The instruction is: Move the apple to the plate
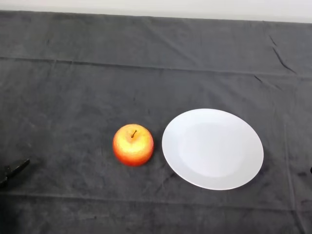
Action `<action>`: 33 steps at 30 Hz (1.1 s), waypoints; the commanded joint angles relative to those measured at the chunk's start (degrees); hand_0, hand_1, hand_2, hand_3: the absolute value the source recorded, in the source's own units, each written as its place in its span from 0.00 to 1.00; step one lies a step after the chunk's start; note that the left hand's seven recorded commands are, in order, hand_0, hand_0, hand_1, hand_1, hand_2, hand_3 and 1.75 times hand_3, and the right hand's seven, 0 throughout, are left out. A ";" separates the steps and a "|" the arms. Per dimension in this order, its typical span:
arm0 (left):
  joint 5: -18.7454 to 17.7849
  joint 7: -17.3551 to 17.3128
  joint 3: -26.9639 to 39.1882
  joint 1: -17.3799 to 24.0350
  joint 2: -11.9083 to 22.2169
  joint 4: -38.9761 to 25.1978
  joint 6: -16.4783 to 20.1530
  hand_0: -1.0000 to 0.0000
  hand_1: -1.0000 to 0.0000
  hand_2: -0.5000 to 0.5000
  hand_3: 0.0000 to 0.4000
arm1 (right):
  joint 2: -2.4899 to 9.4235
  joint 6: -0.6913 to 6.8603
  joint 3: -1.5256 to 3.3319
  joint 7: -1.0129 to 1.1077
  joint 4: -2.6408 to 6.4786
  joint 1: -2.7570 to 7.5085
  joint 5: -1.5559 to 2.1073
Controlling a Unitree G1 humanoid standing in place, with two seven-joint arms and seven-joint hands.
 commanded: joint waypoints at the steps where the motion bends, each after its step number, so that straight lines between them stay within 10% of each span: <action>1: 1.02 -0.24 0.06 0.82 -1.53 2.50 0.96 1.00 1.00 0.50 0.00 | 4.03 4.39 -0.91 -0.22 5.18 5.99 -0.29; 21: 7.26 2.18 -4.73 5.59 0.55 -17.83 12.22 1.00 1.00 0.50 0.00 | 4.07 4.55 -0.85 -0.22 4.92 6.07 -0.25; 33: 12.72 1.13 -8.45 11.57 3.65 -38.31 26.82 1.00 1.00 0.50 0.00 | 4.14 4.83 -0.65 -0.22 4.50 6.21 -0.08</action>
